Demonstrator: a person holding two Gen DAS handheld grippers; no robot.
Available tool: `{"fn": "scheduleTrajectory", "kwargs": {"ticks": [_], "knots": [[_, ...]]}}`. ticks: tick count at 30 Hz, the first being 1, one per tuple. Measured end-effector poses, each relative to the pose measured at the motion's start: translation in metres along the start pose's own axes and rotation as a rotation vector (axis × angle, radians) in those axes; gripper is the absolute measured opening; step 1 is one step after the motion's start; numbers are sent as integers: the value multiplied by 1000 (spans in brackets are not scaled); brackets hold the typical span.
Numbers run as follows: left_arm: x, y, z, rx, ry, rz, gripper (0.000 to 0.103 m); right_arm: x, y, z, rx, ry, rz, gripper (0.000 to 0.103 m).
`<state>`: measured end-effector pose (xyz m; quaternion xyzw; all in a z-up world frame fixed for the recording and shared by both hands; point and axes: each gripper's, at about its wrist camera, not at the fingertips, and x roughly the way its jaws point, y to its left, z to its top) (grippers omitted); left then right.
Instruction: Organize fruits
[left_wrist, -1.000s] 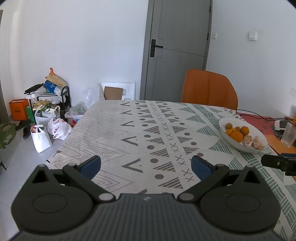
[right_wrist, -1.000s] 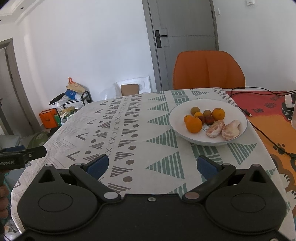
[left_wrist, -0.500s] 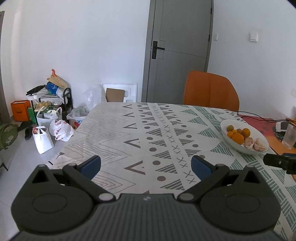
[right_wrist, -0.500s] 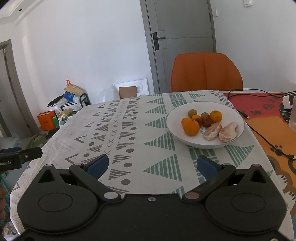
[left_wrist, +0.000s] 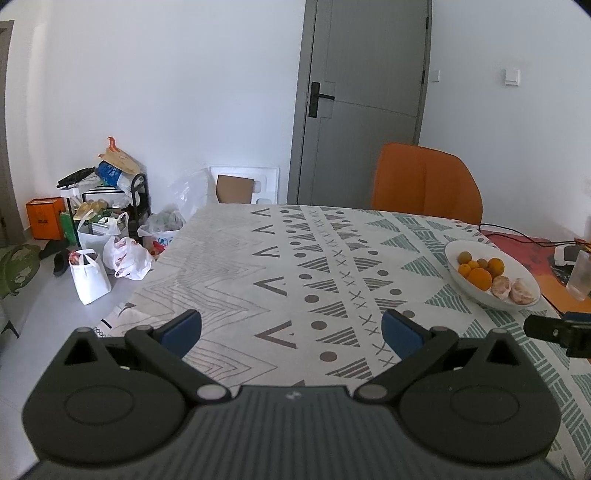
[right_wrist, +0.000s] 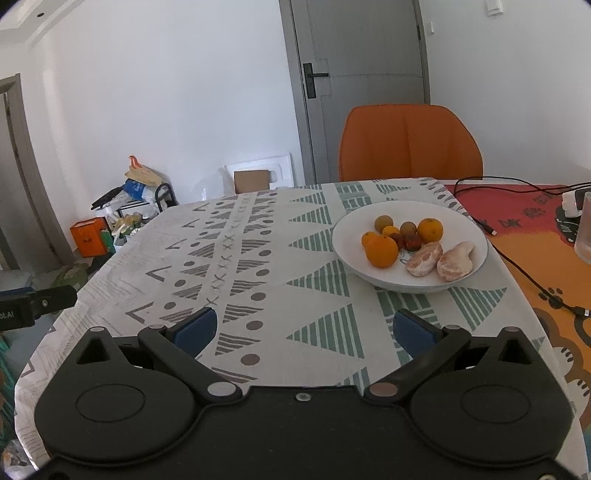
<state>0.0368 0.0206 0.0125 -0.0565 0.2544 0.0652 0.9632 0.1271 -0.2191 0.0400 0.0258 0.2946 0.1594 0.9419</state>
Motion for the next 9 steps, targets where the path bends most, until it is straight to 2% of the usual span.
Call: {"fn": "scheduleTrajectory", "kwargs": {"ticks": [9], "knots": [[2, 0, 0, 4, 7, -6, 103, 4, 0, -2, 1, -8, -16, 103]]}}
